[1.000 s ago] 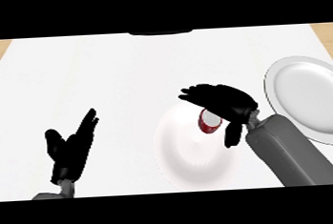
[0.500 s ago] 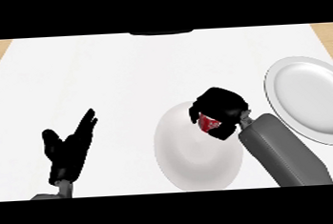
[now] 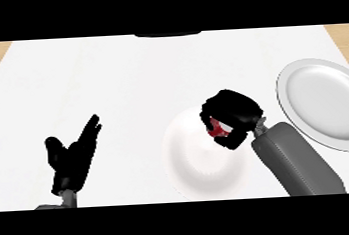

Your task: Pick the can from the plate and place it in the plate

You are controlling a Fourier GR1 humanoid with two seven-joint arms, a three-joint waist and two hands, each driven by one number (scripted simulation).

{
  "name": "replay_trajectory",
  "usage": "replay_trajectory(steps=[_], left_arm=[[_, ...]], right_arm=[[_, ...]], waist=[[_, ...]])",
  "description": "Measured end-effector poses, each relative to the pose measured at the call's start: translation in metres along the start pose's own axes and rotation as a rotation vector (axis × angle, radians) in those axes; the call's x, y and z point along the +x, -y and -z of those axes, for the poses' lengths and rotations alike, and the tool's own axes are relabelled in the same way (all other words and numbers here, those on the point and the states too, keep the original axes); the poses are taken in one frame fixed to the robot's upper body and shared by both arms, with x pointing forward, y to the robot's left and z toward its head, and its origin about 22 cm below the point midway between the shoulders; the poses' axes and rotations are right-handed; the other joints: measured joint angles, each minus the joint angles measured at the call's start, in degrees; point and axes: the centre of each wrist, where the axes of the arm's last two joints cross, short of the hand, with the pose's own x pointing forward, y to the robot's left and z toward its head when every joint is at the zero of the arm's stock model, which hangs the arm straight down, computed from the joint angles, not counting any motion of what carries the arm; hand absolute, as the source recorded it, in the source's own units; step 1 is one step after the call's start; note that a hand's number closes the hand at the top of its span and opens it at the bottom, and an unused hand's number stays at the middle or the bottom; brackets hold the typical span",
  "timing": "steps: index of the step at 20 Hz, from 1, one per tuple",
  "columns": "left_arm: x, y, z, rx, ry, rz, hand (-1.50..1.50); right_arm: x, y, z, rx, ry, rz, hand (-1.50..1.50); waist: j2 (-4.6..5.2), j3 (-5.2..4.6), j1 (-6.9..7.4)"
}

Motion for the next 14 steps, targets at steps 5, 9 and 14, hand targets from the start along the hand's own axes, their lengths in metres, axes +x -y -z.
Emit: replay_trajectory(steps=[5,9,14], left_arm=[[-0.007,-0.009,-0.007,0.045,-0.026,-0.020,0.00],[-0.011,-0.014,-0.012,0.066,-0.035,-0.030,0.00],[-0.010,-0.016,-0.013,0.063,-0.023,-0.020,0.00]], right_arm=[[0.022,-0.032,-0.016,-0.197,-0.258,0.147,1.50],[0.052,-0.042,-0.032,-0.412,-0.427,0.218,1.50],[0.091,-0.038,-0.064,-0.672,-0.584,0.267,1.50]], waist=[[-0.90,-0.02,-3.22],[-1.38,0.00,-4.71],[-1.07,-0.01,-3.95]])
